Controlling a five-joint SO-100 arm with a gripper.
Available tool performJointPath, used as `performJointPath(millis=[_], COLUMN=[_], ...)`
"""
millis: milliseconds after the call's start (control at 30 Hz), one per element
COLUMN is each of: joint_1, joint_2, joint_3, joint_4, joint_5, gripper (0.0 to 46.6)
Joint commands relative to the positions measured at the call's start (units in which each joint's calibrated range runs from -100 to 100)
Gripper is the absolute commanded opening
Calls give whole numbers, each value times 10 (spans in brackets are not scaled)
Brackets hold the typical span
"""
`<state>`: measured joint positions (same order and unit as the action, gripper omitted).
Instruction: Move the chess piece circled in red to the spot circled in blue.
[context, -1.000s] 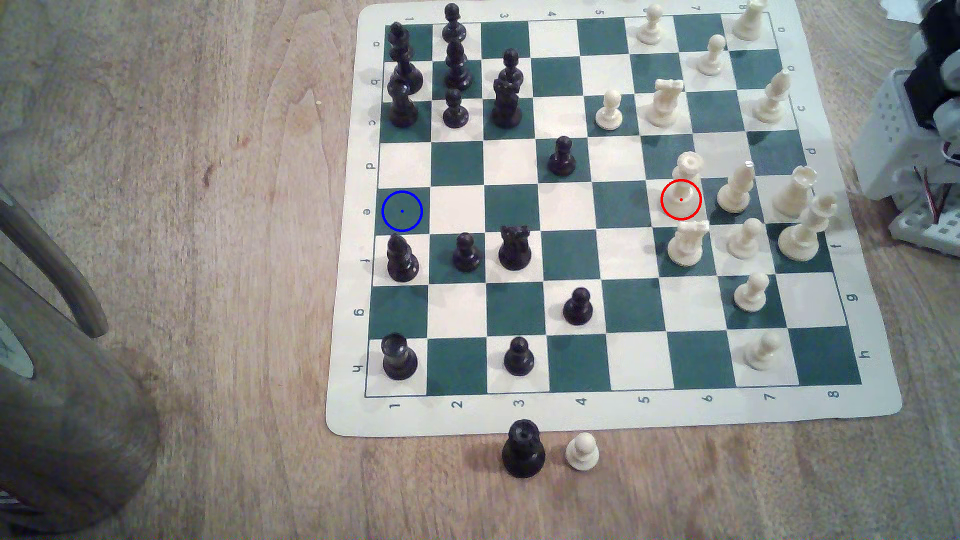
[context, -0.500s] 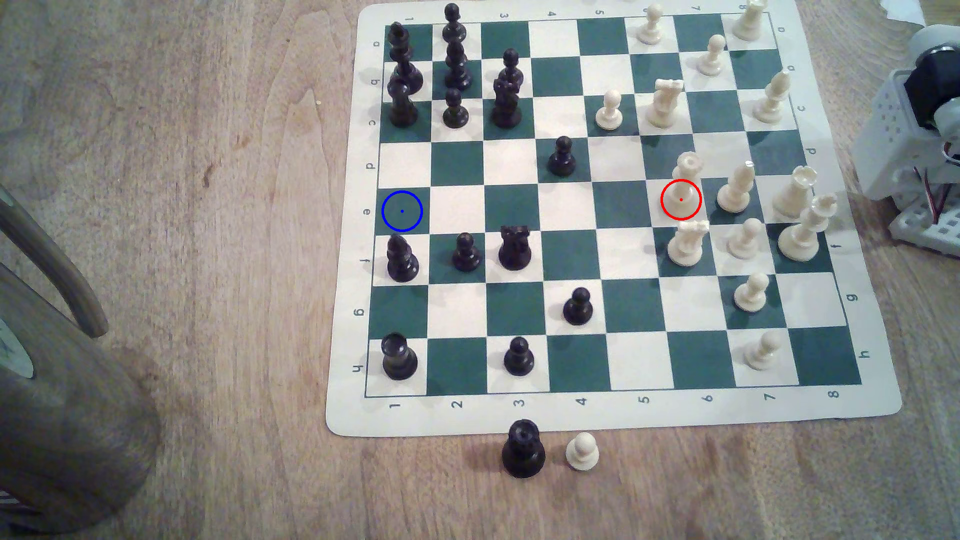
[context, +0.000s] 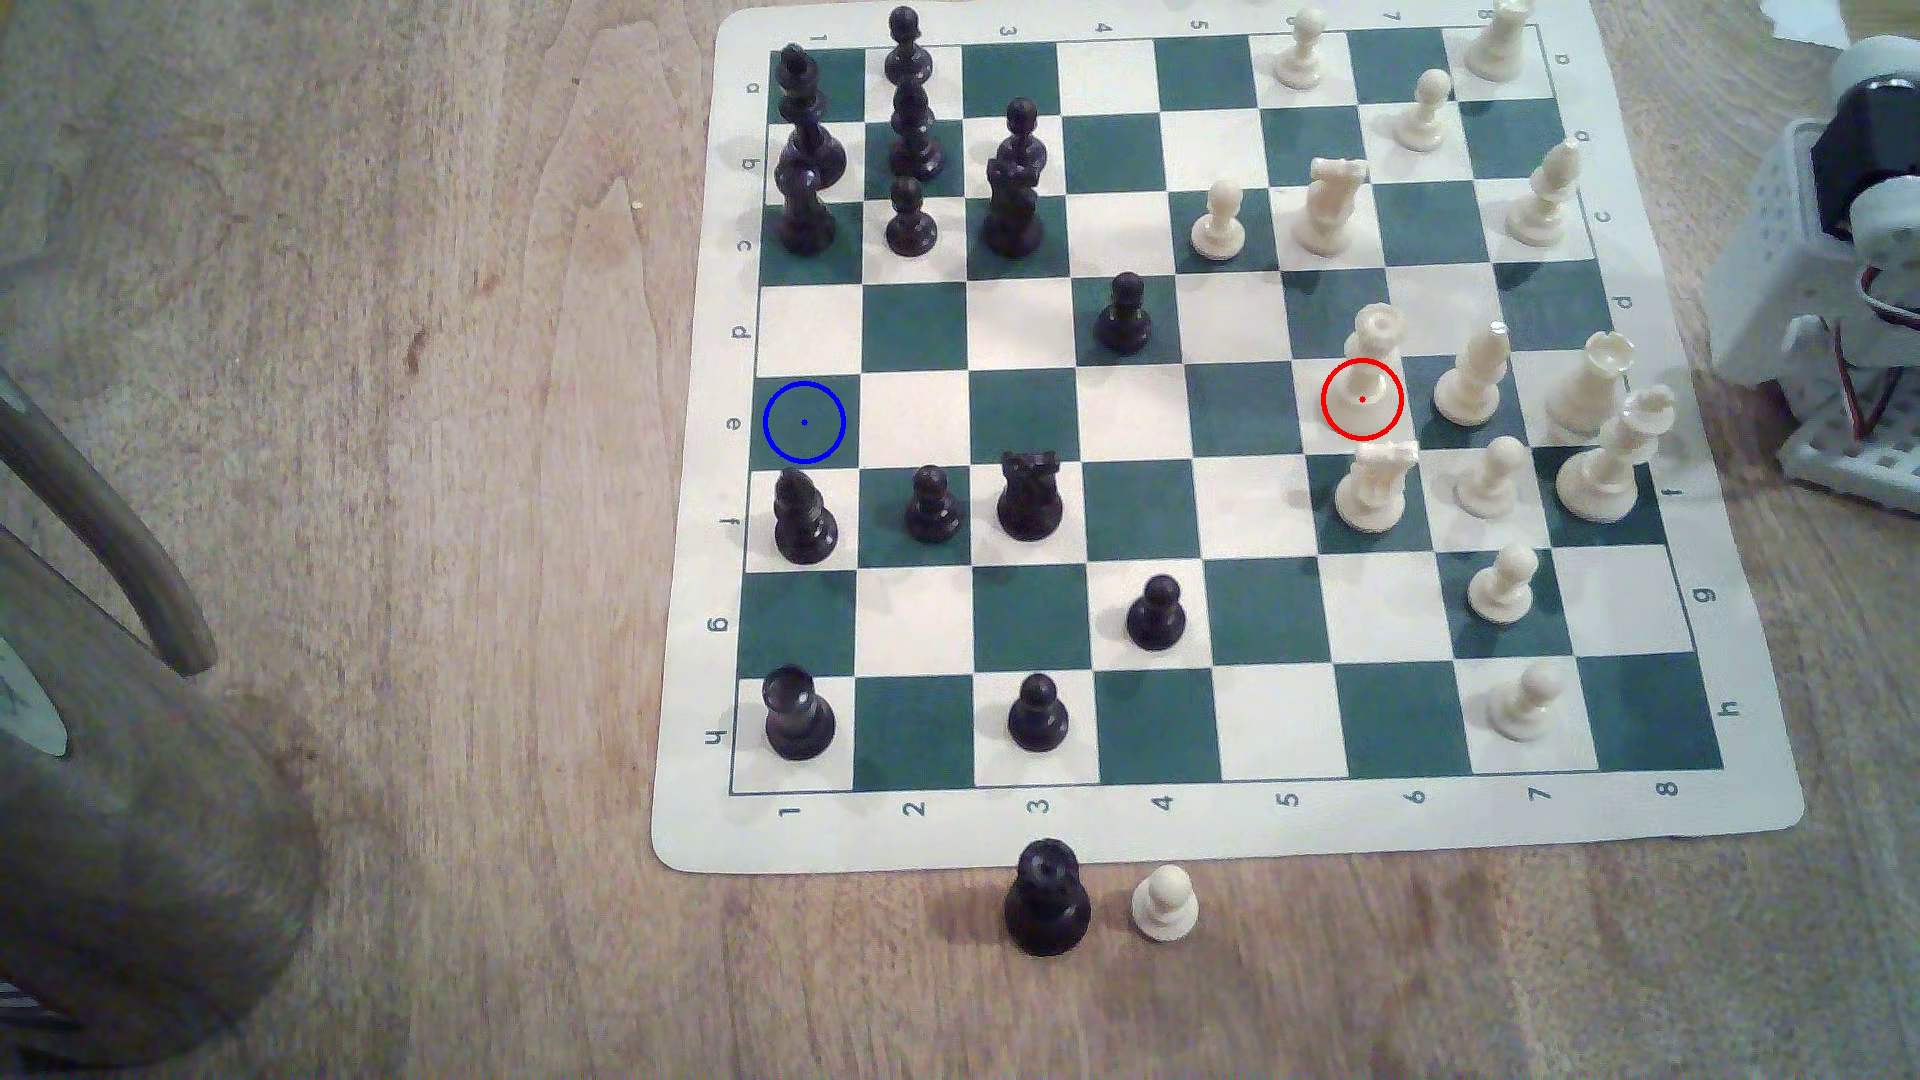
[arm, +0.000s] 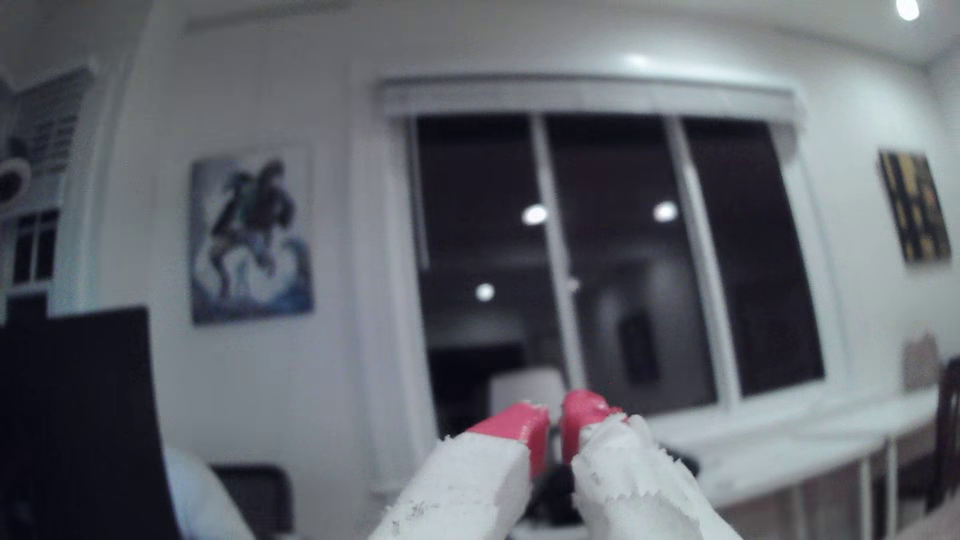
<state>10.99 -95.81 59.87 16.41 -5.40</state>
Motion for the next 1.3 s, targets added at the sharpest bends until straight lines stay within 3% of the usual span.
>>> performJointPath(millis=[0, 167, 300, 467, 667, 933, 1033, 1167, 1267], joint_1=[5, 1, -23, -44, -53, -61, -63, -70, -88], joint_2=[14, 68, 157, 225, 388, 567, 656, 685, 685], joint_3=[-50, -78, -145, -190, -277, -391, -455, -448, -436], joint_4=[153, 262, 362, 431, 534, 602, 666, 690, 696], joint_5=[-100, -95, -43, -13, -24, -66, -78, -81, -95], gripper=[4, 2, 2, 2, 2, 3, 36, 69, 37])
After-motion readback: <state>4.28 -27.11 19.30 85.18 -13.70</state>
